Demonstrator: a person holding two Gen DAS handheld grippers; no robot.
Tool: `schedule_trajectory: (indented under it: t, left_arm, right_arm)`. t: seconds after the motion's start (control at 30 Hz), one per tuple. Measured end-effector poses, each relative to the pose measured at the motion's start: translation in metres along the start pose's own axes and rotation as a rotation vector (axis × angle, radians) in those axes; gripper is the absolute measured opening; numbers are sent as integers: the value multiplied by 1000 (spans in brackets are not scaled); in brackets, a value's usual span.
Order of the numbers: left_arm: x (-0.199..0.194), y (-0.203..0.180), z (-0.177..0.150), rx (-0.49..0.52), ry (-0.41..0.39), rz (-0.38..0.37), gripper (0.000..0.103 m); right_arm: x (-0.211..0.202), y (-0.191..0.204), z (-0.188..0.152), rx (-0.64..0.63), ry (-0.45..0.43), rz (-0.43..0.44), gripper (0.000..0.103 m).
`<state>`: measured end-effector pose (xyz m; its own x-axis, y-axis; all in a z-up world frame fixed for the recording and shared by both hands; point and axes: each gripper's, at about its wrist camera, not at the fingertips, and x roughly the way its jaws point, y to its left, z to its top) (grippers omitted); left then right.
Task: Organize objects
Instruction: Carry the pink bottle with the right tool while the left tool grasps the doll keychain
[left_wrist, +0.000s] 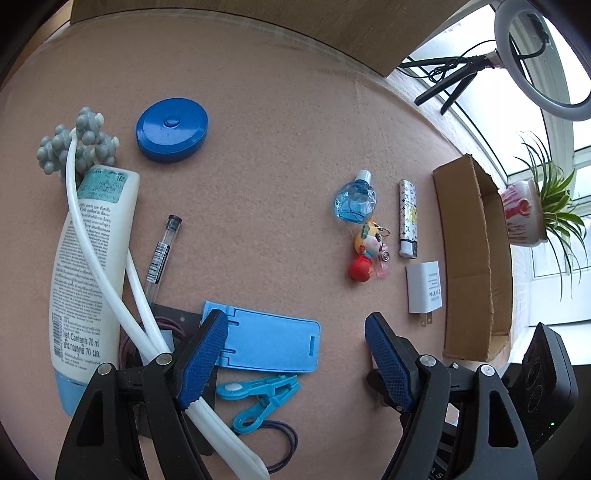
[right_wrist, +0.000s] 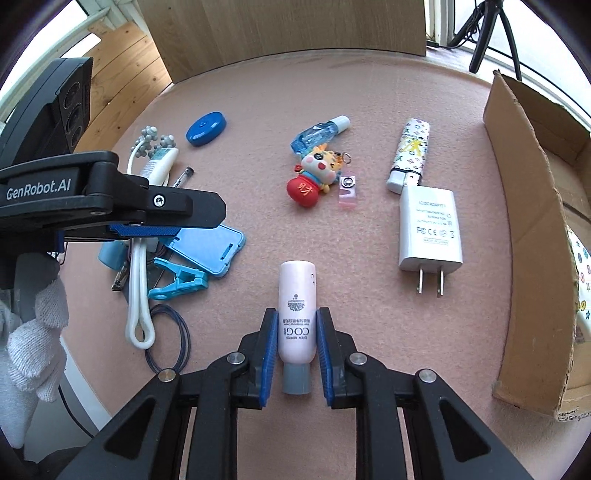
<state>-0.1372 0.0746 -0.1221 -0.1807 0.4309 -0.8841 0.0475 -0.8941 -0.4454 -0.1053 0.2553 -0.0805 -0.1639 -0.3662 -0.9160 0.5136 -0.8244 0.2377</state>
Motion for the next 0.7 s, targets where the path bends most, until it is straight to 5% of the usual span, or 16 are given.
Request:
schedule_trajectory:
  t: [0.37,0.7]
  left_arm:
    - [17,-44,18,189,-35,139,79]
    - [41,-79,29,282,-55,188,58]
  right_arm:
    - [-8,-18,-9,88,-25,-10,19]
    - [-15,-31,-16,141,-39,-24,19]
